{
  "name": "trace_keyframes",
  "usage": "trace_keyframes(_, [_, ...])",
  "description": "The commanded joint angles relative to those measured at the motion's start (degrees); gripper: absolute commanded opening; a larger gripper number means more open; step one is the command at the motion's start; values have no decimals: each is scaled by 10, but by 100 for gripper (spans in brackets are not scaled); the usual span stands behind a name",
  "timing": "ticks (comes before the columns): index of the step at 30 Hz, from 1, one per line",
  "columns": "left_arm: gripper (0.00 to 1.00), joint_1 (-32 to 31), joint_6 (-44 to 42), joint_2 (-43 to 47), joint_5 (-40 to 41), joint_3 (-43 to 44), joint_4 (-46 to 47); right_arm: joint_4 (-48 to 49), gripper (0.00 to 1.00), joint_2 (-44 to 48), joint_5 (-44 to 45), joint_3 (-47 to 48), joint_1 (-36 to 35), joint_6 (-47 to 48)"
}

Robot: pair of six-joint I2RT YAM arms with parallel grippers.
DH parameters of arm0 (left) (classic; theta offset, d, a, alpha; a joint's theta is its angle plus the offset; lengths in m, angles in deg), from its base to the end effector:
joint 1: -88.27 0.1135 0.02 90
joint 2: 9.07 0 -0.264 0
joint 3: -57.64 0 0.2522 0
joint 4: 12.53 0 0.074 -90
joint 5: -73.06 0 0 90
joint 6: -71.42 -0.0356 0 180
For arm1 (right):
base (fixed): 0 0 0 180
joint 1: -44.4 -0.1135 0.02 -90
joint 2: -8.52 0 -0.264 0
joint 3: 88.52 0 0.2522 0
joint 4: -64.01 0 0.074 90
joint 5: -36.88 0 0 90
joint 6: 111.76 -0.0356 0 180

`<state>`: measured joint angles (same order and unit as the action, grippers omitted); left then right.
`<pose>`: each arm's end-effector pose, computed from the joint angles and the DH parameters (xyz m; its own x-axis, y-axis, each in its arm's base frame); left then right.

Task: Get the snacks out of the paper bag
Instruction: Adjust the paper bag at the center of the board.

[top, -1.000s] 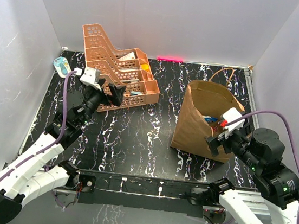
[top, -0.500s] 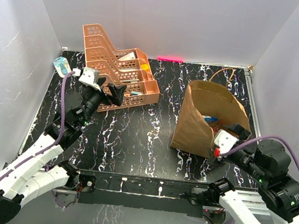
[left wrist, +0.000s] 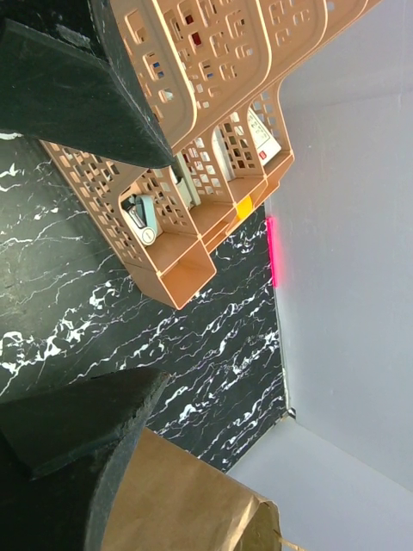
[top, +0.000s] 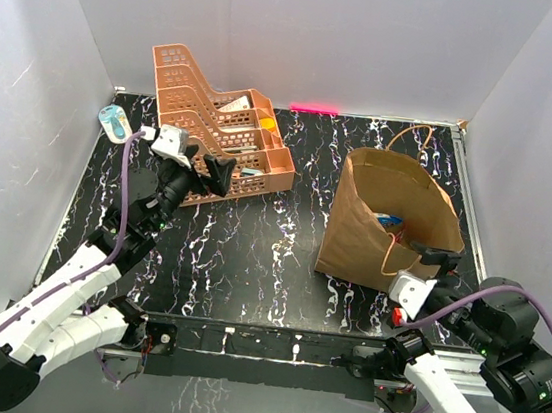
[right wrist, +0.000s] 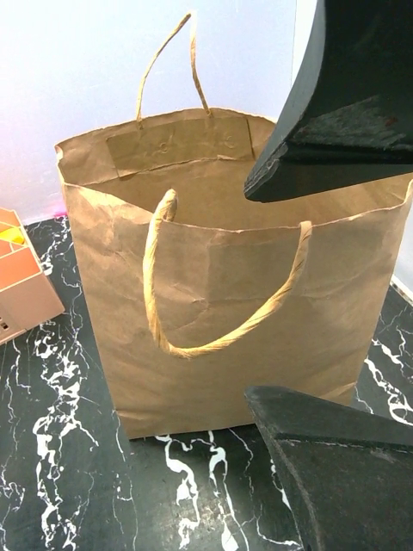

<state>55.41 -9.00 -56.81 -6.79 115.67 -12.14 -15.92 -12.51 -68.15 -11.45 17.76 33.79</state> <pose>0.1695 -0.1020 0.3741 0.0888 -0.2524 -0.9635 0.4091 0.8912 -0.1957 0.0080 0.0143 0.3735 0.3271 -0.7269 -0.6038 -0.6634 0.2785 -0.6946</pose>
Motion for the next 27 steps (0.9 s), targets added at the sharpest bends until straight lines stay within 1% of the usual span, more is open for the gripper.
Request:
trace_keyframes(1, [99,-3,-7,-4,-2,0,23,69,86,6,-8,-20,-4,35])
trace_keyframes(5, [98,-3,-8,-6,3,1,21,105,69,7,-1,-48,-4,49])
trace_keyframes(9, [98,-3,-8,-10,3,0,20,148,51,19,-10,-60,-4,40])
trace_keyframes(11, [98,-3,-7,-12,2,0,20,158,41,15,-25,-51,-4,22])
trace_keyframes(14, [98,-3,-3,-16,2,0,19,179,23,4,-48,-28,-4,-32])
trace_keyframes(15, [98,-3,-2,-18,1,0,19,186,19,-3,-54,-20,-4,-53])
trace_keyframes(18, [98,-3,1,-24,0,0,19,189,14,-29,-72,2,-4,-102])
trace_keyframes(21, [98,-3,2,-31,0,1,18,195,13,-50,-106,17,-4,-145])
trace_keyframes(25, [98,-3,6,-41,0,3,13,221,8,-74,-153,25,-4,-185])
trace_keyframes(27, [98,-3,13,-46,1,6,7,250,8,-84,-154,28,-4,-231])
